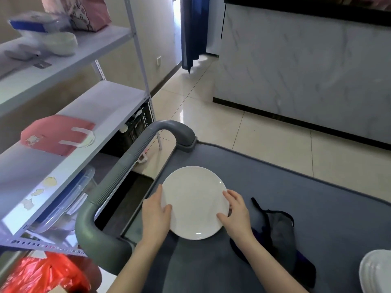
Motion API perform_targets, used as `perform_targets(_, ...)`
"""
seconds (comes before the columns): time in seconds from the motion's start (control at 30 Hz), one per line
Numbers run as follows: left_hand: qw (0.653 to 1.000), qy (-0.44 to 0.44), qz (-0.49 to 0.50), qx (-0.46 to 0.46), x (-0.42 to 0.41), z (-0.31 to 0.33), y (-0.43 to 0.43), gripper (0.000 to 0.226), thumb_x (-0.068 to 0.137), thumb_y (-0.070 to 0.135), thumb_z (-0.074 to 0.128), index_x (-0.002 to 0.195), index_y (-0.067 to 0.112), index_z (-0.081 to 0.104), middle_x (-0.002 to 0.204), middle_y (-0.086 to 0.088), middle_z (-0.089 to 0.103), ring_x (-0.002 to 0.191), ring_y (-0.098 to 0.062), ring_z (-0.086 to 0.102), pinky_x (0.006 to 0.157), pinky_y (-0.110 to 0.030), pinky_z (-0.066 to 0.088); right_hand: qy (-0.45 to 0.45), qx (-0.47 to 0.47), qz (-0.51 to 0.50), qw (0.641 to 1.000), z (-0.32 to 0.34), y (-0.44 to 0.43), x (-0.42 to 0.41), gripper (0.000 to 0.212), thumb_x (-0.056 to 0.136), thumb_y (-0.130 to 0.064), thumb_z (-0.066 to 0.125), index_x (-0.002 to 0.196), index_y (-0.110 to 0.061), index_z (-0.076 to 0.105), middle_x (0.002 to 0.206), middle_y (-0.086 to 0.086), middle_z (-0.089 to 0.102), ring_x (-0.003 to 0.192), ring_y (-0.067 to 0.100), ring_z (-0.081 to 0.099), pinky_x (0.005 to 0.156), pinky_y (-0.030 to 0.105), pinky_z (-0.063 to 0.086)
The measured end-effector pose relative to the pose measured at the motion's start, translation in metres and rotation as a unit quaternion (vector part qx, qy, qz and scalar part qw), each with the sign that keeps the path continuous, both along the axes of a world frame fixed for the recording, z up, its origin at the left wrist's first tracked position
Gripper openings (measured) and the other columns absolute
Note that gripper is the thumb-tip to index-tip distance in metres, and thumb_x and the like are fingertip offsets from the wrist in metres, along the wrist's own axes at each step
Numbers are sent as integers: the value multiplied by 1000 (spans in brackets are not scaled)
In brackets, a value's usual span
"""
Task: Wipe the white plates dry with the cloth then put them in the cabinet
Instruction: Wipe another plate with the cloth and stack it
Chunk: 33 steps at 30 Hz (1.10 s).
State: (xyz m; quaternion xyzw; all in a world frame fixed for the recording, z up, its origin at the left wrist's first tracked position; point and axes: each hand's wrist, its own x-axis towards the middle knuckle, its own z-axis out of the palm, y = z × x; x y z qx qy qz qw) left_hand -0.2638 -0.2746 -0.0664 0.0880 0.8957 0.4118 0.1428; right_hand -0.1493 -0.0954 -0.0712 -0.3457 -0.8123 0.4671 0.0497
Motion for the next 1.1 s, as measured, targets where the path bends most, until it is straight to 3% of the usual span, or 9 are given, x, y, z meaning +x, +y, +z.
perform_targets(0.13,999,-36,38,14,5,-6,-2,67,93,5,55,153,21,31,133,-11,39,107,-10,34,100,-25,33,-7,14,10,1000,-5,0,-1,63,82,5,62,143,-6,48,151,1,39,138,19,37,114,31,33)
perform_targets(0.27,999,-28,36,16,6,-13,-6,65,94,7,57,153,18,33,150,-12,31,140,-22,28,113,-37,28,-24,36,34,998,-9,2,-1,61,85,1,61,144,-8,46,154,0,36,139,18,33,108,17,26)
perform_targets(0.43,1000,21,1,-16,8,-15,-5,63,93,6,58,151,9,34,156,-10,34,146,-24,20,117,-37,20,-26,65,66,995,-6,9,4,59,89,-8,64,145,-15,46,154,-4,35,140,15,32,106,13,22)
perform_targets(0.5,996,86,0,-17,11,-10,4,54,92,7,61,144,7,46,150,-7,43,142,-25,27,117,-33,20,-1,73,61,995,2,16,11,54,90,-11,66,141,-16,52,150,-5,41,138,13,35,111,19,27)
perform_targets(0.6,992,113,-22,47,26,6,33,32,93,9,58,123,20,62,124,10,59,124,-15,47,103,-23,30,51,87,38,994,18,30,33,42,90,-11,67,131,-16,60,134,-7,55,127,13,47,109,31,38)
perform_targets(0.77,979,60,-137,137,78,30,102,24,92,11,61,101,33,68,93,19,71,89,3,63,79,-10,45,103,99,-56,988,49,69,99,28,91,-10,67,117,-21,69,111,-12,66,98,-2,61,85,8,47)
perform_targets(0.83,968,40,-192,159,107,35,130,25,91,10,64,95,35,66,84,15,72,79,3,65,72,-9,47,102,123,-89,983,59,89,135,27,91,-11,67,117,-20,69,109,-10,67,98,-1,61,85,12,49)
perform_targets(0.93,951,24,-265,161,156,41,172,22,91,13,65,95,34,67,79,12,71,73,0,65,70,-14,49,71,167,-143,973,71,120,200,27,90,-13,68,117,-18,69,107,-8,68,95,9,61,87,26,50)
perform_targets(1.1,928,-33,-342,146,236,41,231,18,91,20,65,101,35,64,85,12,67,73,1,61,64,-9,47,-3,218,-201,955,76,162,305,31,87,-21,71,119,-21,68,117,-6,66,104,16,59,94,26,42)
